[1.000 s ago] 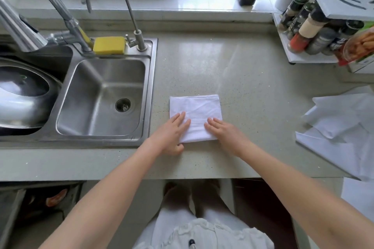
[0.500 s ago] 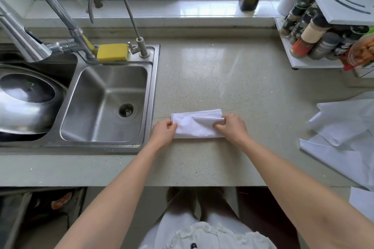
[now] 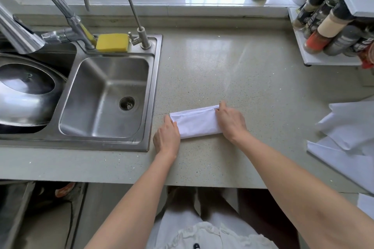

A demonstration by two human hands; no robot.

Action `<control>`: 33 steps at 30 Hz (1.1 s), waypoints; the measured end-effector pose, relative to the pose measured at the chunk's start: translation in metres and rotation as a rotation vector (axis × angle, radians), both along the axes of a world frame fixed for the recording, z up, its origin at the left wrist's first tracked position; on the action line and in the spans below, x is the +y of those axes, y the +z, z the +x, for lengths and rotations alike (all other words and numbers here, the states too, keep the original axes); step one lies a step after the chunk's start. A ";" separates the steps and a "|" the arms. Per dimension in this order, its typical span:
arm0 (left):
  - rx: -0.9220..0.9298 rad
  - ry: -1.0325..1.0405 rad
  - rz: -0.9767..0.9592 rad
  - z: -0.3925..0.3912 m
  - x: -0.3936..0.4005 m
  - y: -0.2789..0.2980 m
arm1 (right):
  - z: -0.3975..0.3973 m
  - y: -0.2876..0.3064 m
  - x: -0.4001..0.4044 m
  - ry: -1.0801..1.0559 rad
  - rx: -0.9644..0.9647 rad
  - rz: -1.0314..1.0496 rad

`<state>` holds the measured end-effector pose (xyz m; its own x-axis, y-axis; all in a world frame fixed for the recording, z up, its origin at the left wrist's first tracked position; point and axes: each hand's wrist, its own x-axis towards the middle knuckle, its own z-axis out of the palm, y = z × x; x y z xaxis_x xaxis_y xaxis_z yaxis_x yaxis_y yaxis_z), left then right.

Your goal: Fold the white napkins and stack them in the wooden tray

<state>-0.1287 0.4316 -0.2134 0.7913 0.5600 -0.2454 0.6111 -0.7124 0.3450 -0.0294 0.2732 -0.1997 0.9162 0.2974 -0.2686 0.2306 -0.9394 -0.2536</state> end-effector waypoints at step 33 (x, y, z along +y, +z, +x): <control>0.206 0.019 0.117 0.020 0.007 0.005 | -0.023 -0.026 0.013 0.261 -0.295 0.028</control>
